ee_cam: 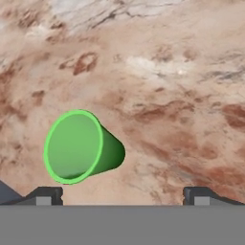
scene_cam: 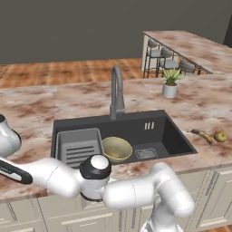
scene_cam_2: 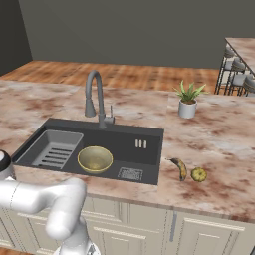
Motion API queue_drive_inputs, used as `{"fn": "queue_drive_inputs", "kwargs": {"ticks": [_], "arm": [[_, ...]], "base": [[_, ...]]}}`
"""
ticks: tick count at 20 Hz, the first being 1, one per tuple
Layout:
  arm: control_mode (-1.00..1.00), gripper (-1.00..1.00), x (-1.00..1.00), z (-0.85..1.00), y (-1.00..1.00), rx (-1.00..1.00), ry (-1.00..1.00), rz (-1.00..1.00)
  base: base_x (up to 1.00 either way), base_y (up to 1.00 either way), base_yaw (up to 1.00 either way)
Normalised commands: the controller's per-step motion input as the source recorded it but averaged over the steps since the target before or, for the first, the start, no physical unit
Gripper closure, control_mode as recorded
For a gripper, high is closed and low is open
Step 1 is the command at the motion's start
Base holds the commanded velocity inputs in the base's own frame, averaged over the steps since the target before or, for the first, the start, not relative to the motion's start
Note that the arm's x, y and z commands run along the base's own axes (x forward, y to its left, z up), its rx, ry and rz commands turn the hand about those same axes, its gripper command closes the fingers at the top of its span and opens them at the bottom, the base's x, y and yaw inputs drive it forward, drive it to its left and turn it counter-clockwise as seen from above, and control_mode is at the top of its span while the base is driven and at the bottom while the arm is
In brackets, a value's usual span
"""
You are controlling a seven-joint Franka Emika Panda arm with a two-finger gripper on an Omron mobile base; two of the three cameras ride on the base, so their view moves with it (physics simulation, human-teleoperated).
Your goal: Remove the squash and banana from the sink. Then move the bowl and cup from the counter to the sink for washing.
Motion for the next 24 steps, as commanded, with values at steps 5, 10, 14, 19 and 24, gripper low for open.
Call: {"fn": "queue_drive_inputs", "kwargs": {"ticks": [5, 10, 14, 19, 24], "arm": [[-1.00, -1.00, 0.12, -0.01, 0.07, 0.00, 0.02, -0.02], [-1.00, -1.00, 0.01, -0.07, 0.16, 0.00, 0.03, -0.01], [-1.00, -1.00, 0.00, -0.08, 0.18, 0.00, 0.02, -0.01], [-1.00, -1.00, 0.04, -0.04, 0.14, 0.00, 0.01, 0.00], [-1.00, -1.00, 0.16, 0.00, 0.09, -0.01, 0.05, -0.01]], "base": [[0.00, 0.00, 0.00], [0.00, 0.00, 0.00], [0.00, 0.00, 0.00], [0.00, 0.00, 0.00], [0.00, 0.00, 0.00]]}}
